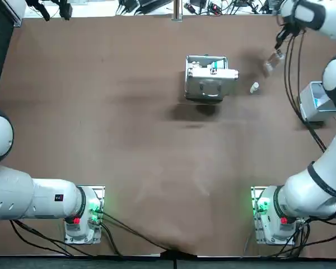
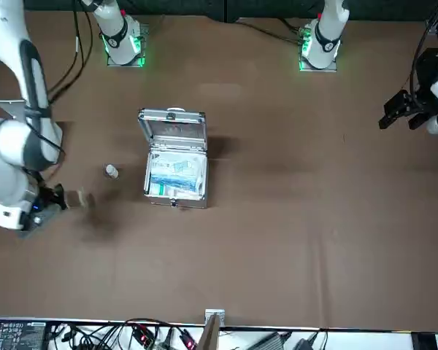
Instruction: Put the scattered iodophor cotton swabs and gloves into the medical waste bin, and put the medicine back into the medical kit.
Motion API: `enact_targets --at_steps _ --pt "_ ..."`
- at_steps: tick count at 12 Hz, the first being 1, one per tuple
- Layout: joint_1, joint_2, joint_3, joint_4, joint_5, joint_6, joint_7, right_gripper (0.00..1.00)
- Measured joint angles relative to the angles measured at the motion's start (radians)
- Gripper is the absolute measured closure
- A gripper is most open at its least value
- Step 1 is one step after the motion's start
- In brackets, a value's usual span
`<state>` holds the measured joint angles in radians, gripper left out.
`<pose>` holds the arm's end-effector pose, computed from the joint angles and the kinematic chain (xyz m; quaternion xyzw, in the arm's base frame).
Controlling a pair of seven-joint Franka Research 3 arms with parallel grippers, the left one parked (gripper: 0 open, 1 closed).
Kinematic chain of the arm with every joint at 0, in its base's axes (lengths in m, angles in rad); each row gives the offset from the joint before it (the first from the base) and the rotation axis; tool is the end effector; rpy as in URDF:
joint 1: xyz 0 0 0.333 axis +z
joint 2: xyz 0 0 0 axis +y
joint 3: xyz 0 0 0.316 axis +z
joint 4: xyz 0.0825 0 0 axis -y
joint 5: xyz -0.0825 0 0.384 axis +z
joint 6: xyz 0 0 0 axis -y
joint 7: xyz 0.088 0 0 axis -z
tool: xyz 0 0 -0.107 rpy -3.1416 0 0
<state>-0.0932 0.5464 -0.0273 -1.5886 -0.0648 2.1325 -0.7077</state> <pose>0.6860 -0.0834 0.3175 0.9509 0.3076 -0.0150 0.0311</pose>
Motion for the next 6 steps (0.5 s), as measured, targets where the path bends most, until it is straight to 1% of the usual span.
enact_targets --at_steps 1,4,6 --pt "-0.04 -0.052 0.0 0.026 -0.001 -0.113 -0.021 0.98" --pt "-0.099 -0.116 -0.001 0.042 -0.01 -0.25 -0.058 0.98" --pt "-0.155 -0.142 -0.002 0.042 -0.019 -0.311 -0.107 0.98"
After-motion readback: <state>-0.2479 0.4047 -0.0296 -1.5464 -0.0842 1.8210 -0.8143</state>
